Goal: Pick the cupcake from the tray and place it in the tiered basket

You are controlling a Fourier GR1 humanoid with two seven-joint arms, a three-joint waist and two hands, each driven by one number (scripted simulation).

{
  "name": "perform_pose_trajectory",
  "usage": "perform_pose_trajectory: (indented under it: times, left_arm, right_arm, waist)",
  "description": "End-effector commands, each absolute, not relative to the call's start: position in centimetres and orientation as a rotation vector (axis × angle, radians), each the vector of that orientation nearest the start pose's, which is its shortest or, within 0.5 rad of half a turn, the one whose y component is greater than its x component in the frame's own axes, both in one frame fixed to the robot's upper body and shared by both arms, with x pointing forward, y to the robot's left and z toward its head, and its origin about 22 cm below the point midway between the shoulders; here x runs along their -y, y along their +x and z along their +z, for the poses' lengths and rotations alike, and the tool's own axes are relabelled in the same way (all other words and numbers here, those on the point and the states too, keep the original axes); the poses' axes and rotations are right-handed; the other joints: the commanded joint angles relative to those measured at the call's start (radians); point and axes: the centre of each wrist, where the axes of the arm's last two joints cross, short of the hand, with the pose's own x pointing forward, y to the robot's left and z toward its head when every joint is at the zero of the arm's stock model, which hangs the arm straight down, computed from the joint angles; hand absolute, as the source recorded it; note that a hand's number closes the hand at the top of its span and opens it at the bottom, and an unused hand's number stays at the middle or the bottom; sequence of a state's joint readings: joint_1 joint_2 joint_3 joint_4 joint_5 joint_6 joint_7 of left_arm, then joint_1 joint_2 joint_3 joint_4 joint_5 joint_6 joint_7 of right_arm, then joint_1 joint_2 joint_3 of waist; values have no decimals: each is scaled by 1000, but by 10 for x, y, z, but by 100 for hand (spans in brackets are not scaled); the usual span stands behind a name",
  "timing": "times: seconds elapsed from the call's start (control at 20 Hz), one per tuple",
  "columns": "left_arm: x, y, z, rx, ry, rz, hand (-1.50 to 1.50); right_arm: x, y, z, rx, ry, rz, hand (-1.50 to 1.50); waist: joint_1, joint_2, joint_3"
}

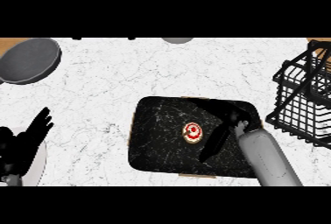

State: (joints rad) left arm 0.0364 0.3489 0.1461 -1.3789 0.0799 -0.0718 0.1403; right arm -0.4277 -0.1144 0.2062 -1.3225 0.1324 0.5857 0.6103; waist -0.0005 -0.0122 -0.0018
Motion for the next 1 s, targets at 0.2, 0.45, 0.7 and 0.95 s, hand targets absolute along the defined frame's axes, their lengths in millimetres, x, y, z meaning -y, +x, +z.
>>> perform_pose_trajectory:
  times: [0.2, 0.45, 0.7, 0.95]
  left_arm:
    - [-351, 228, -12, 1205, 287, -52, 0]
    - [-346, 215, -27, 1194, 262, -72, 0]
    - [-356, 225, -19, 1203, 289, -60, 0]
    - [-361, 218, -22, 1177, 269, -63, 0]
  right_arm:
    - [143, 316, 31, 914, 156, 1033, -150]
    - [120, 306, 26, 1097, 188, 1023, 150]
    - [127, 311, 18, 1136, 144, 948, 150]
    - [160, 302, 29, 1160, 55, 873, 150]
  waist:
    - [4, 12, 2]
    - [7, 14, 2]
    - [4, 13, 2]
    - [0, 12, 2]
